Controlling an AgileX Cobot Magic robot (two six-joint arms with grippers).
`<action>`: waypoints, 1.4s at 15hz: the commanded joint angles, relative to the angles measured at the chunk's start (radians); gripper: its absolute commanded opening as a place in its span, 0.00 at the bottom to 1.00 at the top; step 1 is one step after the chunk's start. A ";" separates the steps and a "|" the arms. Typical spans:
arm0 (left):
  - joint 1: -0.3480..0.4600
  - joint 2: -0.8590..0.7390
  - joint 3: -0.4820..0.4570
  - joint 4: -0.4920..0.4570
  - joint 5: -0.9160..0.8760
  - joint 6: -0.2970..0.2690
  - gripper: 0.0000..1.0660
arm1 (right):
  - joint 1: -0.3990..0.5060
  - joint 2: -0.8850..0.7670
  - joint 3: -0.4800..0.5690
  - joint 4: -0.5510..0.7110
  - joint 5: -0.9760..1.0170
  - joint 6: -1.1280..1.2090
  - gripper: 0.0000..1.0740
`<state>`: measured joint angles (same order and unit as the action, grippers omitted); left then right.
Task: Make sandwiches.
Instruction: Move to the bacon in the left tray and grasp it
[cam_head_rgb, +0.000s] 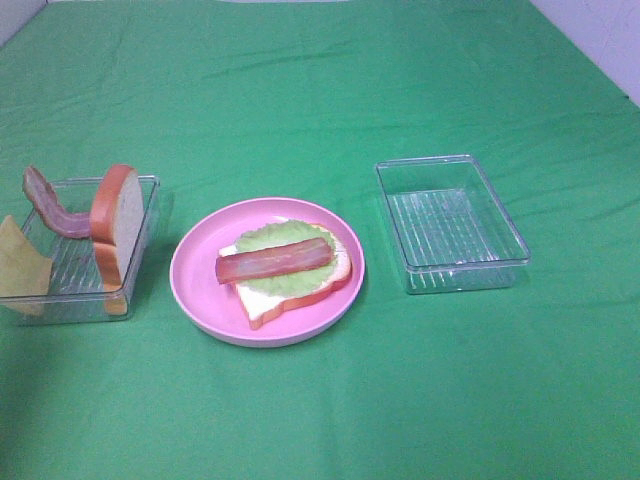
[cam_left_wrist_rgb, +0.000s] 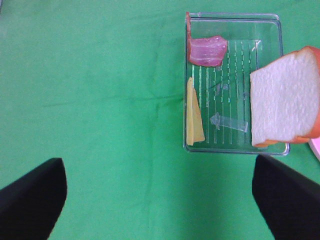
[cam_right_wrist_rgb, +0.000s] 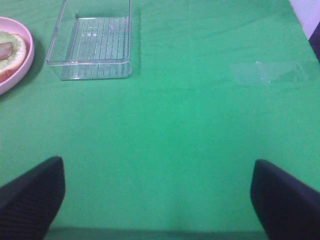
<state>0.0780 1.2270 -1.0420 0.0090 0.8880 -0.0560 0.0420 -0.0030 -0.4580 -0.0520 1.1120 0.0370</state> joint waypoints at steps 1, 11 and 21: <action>-0.001 0.176 -0.105 0.003 -0.006 0.002 0.89 | -0.007 -0.034 0.003 0.001 -0.011 -0.008 0.90; -0.001 0.667 -0.442 -0.136 0.018 0.056 0.88 | -0.007 -0.034 0.003 0.001 -0.011 -0.008 0.90; -0.001 0.886 -0.523 -0.165 -0.038 0.095 0.88 | -0.007 -0.034 0.003 0.001 -0.011 -0.008 0.90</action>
<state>0.0780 2.1050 -1.5590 -0.1490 0.8740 0.0350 0.0420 -0.0030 -0.4580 -0.0520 1.1120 0.0370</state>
